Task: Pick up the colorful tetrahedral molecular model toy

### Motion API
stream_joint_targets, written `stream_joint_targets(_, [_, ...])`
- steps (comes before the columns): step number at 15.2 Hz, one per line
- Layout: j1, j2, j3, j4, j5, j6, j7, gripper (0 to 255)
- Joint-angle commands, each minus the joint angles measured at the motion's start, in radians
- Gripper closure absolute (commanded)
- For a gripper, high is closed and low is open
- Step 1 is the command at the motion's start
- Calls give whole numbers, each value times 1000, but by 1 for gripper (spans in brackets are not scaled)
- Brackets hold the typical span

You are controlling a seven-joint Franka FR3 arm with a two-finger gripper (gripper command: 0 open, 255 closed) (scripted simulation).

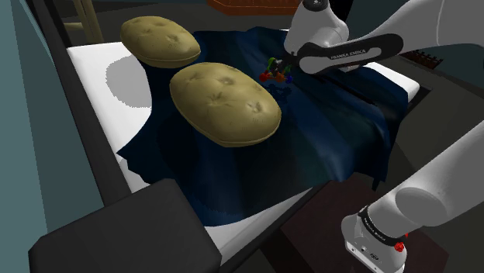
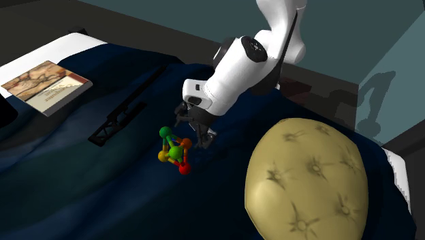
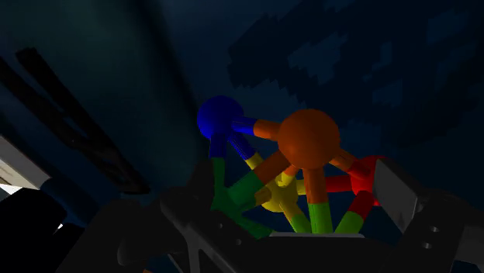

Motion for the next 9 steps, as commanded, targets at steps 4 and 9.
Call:
stream_joint_targets(4, [-1, 34, -5, -22, -44, 50, 48, 0])
stream_joint_targets(9, [-1, 43, -6, -31, -58, 65, 63, 255])
